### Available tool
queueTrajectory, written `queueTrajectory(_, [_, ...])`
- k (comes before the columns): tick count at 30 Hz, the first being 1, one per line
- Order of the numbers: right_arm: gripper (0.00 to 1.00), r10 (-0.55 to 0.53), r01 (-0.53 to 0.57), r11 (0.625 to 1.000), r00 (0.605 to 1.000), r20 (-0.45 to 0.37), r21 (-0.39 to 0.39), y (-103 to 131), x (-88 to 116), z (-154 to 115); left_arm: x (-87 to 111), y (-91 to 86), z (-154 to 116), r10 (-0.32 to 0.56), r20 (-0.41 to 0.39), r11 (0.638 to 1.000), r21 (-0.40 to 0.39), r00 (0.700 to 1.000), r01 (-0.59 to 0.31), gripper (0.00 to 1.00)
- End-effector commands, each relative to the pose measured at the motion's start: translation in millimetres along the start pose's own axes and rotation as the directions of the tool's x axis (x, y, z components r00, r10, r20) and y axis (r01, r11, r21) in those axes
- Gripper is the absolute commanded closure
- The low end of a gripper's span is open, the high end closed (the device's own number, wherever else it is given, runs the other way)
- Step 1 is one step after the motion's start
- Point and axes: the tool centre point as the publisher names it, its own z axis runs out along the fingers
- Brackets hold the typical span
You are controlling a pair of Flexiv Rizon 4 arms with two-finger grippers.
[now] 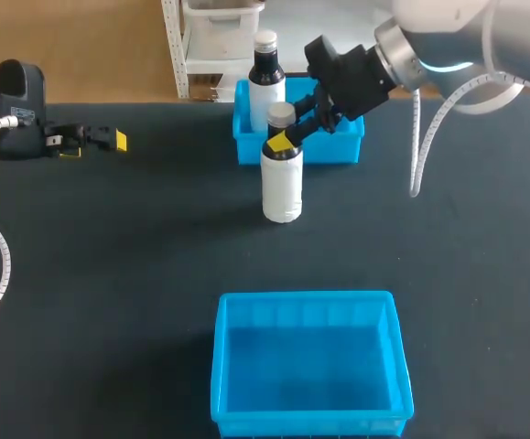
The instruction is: Pick up the bottle, and place it in the far bin if it is heavy, or in the near bin if it is light.
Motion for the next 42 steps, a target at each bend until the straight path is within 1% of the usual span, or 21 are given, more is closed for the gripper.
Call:
queueTrajectory(1, [1.0,-0.001,0.001,1.0,1.0,0.001,0.013,3,0,-9,0.0,0.0,0,0.0,0.0,1.0,0.0,1.0,0.0,0.0])
queueTrajectory(15, [1.0,-0.006,0.005,0.996,1.0,0.004,0.085,-1,-1,-59,0.0,0.0,0,0.0,0.0,1.0,0.0,1.0,0.0,0.0])
queueTrajectory(25, [1.0,0.004,-0.003,0.992,1.0,-0.01,0.126,0,5,-94,0.0,0.0,0,0.0,0.0,1.0,0.0,1.0,0.0,0.0])
queueTrajectory(34, [1.0,0.013,-0.008,0.987,1.0,-0.028,0.162,5,12,-126,0.0,0.0,0,0.0,0.0,1.0,0.0,1.0,0.0,0.0])
queueTrajectory(42, [1.0,0.007,0.001,0.982,0.999,-0.044,0.189,20,11,-162,0.0,0.0,0,0.0,0.0,1.0,0.0,1.0,0.0,0.0])
